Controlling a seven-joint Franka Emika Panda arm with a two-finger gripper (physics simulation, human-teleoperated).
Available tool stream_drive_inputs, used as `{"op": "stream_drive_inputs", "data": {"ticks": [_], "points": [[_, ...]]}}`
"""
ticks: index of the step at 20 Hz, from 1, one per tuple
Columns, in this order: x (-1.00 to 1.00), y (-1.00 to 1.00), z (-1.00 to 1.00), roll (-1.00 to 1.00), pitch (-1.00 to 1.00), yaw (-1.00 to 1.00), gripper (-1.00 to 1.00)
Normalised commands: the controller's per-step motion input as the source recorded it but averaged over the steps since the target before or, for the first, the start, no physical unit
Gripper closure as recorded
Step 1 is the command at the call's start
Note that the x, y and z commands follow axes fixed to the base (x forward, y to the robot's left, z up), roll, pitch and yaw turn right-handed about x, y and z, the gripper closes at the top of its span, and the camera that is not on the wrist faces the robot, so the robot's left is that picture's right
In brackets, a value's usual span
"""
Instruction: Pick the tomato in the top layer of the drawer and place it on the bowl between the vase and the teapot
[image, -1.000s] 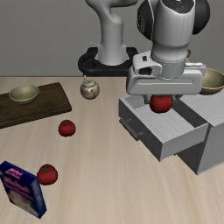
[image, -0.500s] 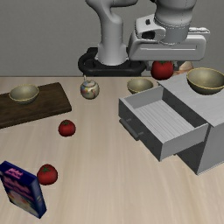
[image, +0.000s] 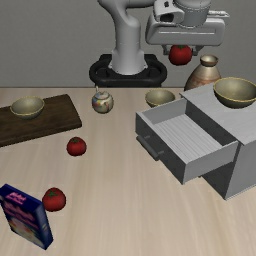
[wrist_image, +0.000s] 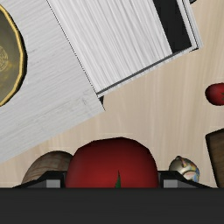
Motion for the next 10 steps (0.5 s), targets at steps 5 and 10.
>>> {"op": "stream_drive_inputs", "data": {"ticks": [5,10], "points": [[-1.0,0.0,0.0,0.0,0.0,0.0,1.0],[-0.8,0.0,-0.2,0.0,0.0,0.0,1.0]]}}
